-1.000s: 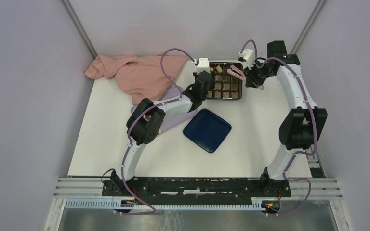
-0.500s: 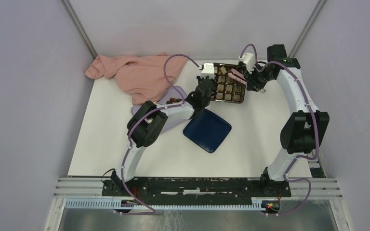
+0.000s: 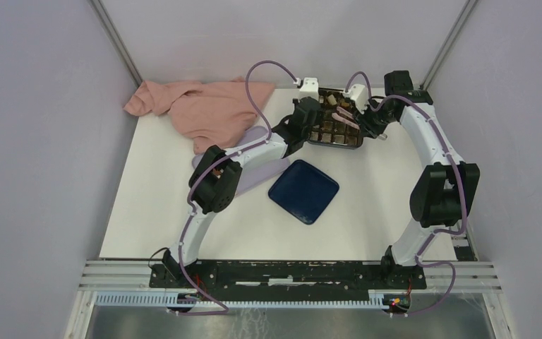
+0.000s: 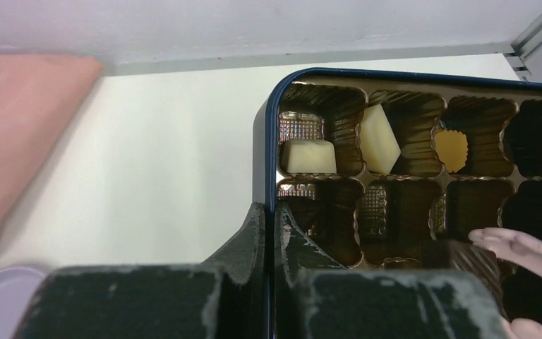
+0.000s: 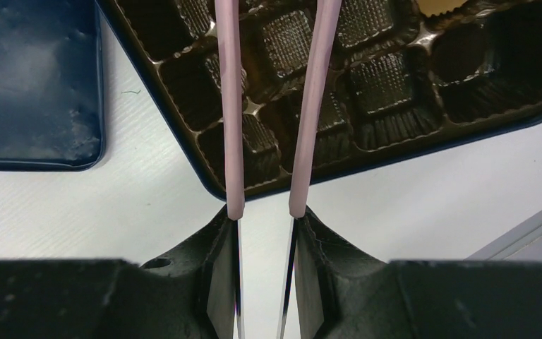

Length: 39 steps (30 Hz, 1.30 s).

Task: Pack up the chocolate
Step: Adjust the packing box at the center of the board, then place the fake chocolate in the packing box.

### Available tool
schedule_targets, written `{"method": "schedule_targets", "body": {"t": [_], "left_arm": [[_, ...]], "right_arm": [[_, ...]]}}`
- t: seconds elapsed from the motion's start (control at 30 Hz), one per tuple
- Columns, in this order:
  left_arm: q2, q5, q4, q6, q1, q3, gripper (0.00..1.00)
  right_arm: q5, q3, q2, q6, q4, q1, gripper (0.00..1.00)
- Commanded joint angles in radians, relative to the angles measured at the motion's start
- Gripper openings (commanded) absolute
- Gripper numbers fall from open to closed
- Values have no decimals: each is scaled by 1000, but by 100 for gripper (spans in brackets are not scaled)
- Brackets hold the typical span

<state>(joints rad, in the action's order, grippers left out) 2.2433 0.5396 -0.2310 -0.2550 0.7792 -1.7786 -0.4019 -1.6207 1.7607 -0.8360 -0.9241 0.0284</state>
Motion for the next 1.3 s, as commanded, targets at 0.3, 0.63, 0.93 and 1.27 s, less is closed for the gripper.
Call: {"method": "schedule_targets", "body": {"t": [0.3, 0.63, 0.93, 1.27], "left_arm": [[148, -138, 225, -251, -42, -176, 2], [159, -162, 264, -288, -50, -177, 30], [96, -202, 260, -330, -92, -129, 52], [-140, -273, 121, -264, -124, 88, 60]], "right_arm": [[57, -28, 56, 11, 52, -1, 17], [113, -58, 170, 16, 56, 50, 18], [151, -86, 237, 29, 52, 67, 17], [176, -96, 265, 37, 52, 84, 22]]}}
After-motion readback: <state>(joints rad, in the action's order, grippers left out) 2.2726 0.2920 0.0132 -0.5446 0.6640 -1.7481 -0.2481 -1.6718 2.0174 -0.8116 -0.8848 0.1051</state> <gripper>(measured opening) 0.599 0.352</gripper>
